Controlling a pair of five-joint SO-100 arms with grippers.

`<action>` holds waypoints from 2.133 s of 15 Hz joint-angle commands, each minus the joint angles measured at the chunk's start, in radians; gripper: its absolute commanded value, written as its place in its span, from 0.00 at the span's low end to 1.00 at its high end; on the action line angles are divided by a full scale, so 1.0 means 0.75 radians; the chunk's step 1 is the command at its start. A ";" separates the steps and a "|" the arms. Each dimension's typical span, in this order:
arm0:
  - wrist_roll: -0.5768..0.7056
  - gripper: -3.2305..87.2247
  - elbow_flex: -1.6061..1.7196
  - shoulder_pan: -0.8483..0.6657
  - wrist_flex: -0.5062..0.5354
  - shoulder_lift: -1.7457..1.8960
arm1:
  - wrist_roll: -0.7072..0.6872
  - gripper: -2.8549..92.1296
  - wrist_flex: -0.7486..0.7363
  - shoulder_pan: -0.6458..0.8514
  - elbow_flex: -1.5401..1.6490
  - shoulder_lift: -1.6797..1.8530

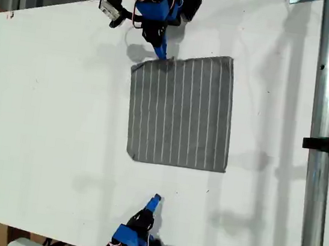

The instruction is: Grasp corners of a towel and fold twice.

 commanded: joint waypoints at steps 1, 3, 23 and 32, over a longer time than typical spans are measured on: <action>-0.654 0.00 0.006 -0.319 -0.016 0.008 | 0.010 0.03 0.014 -0.033 -0.018 -0.004; -0.654 0.00 0.006 -0.319 -0.018 0.008 | 0.012 0.03 0.014 -0.047 -0.020 -0.004; -0.681 0.00 0.008 -0.307 -0.027 0.008 | -0.125 0.40 0.086 -1.057 -1.630 -1.935; -0.704 0.00 0.008 -0.288 -0.027 0.008 | -0.039 0.42 -0.192 -1.094 -1.233 -2.309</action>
